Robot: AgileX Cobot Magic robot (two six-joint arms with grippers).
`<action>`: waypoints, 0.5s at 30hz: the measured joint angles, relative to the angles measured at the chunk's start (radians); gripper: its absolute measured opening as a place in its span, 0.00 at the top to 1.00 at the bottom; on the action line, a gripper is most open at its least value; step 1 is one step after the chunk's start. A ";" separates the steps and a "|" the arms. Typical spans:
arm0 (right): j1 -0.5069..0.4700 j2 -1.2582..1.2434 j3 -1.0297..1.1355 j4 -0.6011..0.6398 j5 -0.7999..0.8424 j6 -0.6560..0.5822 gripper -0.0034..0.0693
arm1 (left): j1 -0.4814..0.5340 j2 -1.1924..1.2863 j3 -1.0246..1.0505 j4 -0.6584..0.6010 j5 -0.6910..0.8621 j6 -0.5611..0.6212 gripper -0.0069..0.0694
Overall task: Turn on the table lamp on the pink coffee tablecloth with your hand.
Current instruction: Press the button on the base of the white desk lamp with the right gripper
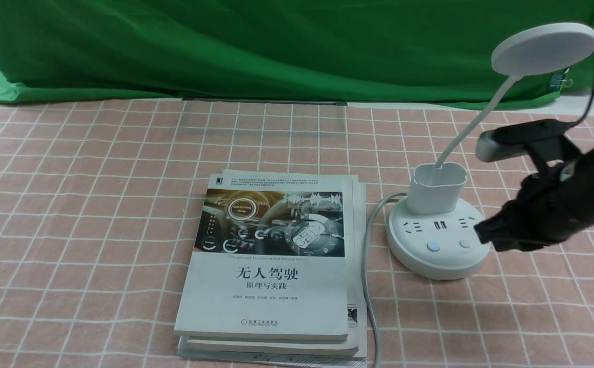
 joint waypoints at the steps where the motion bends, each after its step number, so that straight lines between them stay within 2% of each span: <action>1: 0.000 0.005 -0.003 0.000 -0.002 0.000 0.88 | 0.000 0.000 0.000 0.000 0.000 0.000 0.88; 9: 0.000 0.111 -0.066 0.002 -0.024 -0.009 0.88 | 0.000 0.000 0.000 0.000 0.000 0.000 0.88; 15: 0.000 0.124 -0.074 0.079 -0.044 -0.047 0.88 | 0.000 0.000 0.000 0.000 0.000 0.000 0.88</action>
